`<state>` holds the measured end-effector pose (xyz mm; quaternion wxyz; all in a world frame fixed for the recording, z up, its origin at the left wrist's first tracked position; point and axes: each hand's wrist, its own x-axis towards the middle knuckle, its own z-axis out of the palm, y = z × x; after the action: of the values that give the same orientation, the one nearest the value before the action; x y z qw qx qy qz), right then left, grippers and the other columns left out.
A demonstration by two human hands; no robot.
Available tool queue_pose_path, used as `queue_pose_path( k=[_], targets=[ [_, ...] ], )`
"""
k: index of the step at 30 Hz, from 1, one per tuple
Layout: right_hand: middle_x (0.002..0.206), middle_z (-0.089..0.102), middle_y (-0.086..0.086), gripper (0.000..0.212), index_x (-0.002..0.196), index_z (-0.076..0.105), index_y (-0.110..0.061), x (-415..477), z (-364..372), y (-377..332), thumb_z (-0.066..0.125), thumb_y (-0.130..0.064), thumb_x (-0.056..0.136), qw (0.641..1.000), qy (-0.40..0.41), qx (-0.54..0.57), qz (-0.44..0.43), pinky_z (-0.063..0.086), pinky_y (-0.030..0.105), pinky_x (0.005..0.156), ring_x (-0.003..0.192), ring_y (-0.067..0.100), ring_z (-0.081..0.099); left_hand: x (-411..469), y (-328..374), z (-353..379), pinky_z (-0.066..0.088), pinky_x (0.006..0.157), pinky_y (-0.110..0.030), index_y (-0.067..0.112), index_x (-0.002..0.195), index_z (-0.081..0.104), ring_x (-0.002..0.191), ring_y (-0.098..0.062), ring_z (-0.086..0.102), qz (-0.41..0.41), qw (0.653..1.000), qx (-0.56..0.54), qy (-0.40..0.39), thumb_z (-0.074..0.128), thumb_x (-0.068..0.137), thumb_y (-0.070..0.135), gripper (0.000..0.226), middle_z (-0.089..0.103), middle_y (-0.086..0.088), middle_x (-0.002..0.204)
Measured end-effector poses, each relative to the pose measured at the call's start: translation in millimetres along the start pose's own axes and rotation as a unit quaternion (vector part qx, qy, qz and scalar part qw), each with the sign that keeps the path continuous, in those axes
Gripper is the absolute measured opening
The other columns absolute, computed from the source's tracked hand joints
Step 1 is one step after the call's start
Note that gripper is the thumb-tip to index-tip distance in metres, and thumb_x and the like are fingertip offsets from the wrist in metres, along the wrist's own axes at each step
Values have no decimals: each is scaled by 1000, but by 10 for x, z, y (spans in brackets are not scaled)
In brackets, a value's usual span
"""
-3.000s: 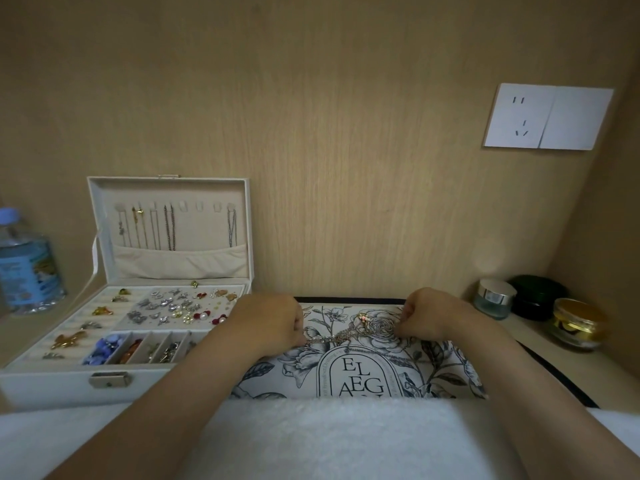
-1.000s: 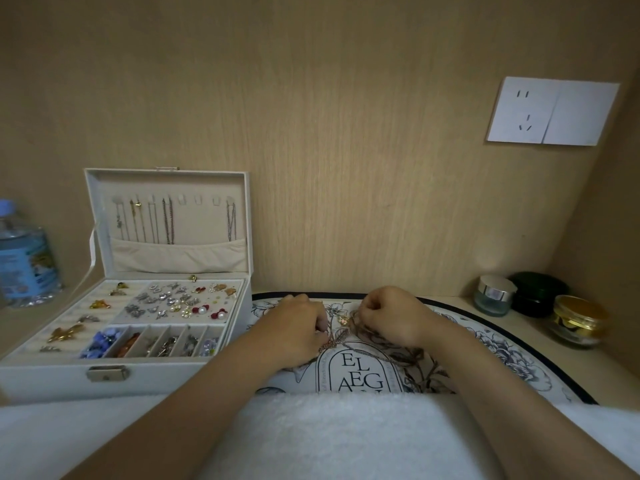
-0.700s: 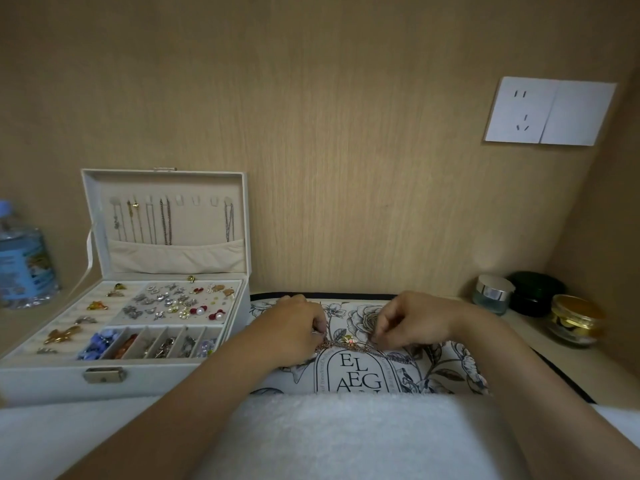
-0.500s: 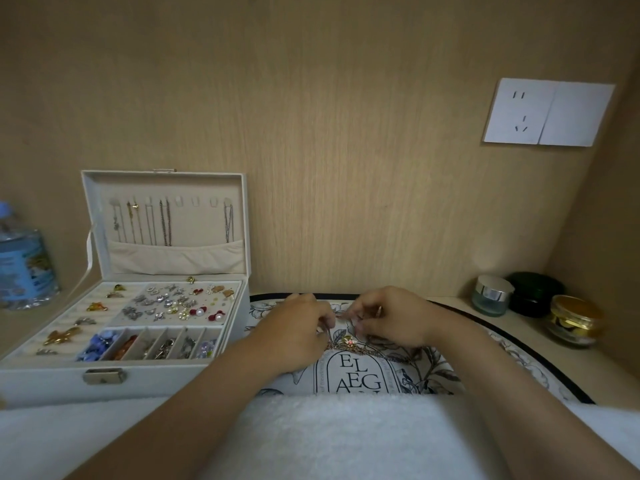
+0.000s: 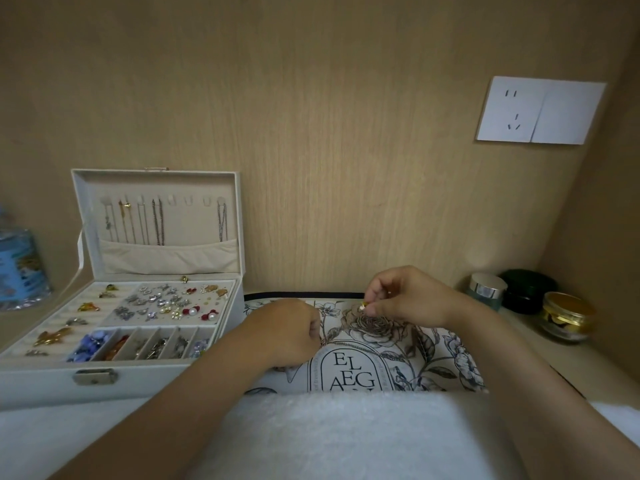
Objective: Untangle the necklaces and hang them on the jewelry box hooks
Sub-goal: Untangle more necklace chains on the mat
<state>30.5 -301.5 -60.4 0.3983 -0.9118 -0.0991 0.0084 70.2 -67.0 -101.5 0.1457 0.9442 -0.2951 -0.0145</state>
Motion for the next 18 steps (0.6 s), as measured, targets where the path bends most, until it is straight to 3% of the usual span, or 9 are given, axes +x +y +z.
queue_pose_path(
  k=[3,6,9,11,15,18],
  targets=[
    [78,73,-9,11,83,77,-24,-36,-44,46,84,-19,78,986,-99,-115,69,48,15,70,71,-2,64,-12,6,-27,53,73,-26,32,70,56,77,-8,61,-7,1000,4,-17,59,85,32,15,61,12,79],
    [76,71,-18,15,87,78,-28,-39,-5,56,83,-17,78,975,-139,-140,102,45,12,71,73,-5,63,-23,18,-44,47,68,-25,31,72,57,76,-6,57,-4,1000,8,-20,62,83,35,13,58,13,79],
    [83,71,-22,21,92,79,-30,-11,17,22,69,-12,86,985,-82,-122,94,46,15,79,81,-8,62,-41,55,-33,38,62,-24,31,75,58,77,-4,53,9,1000,13,19,59,86,39,14,55,13,83],
    [86,66,-25,24,99,77,-32,37,87,35,68,-14,88,987,-29,-147,54,45,17,85,85,-11,58,-47,83,4,41,67,-25,31,80,63,84,-5,52,41,997,-4,61,61,89,39,12,54,14,87],
    [80,62,-24,18,98,80,-24,99,282,122,81,-16,81,990,-24,-138,2,39,1,71,77,-21,57,-31,88,79,50,80,-25,32,94,74,84,2,55,107,992,-52,42,68,87,39,11,59,18,88],
    [81,64,-17,3,88,78,-20,118,307,157,76,-18,86,987,-13,-157,-11,40,5,69,75,-13,59,-9,59,109,52,79,-25,30,95,76,79,1,57,94,992,-61,51,70,87,33,11,61,19,86]
  ],
)
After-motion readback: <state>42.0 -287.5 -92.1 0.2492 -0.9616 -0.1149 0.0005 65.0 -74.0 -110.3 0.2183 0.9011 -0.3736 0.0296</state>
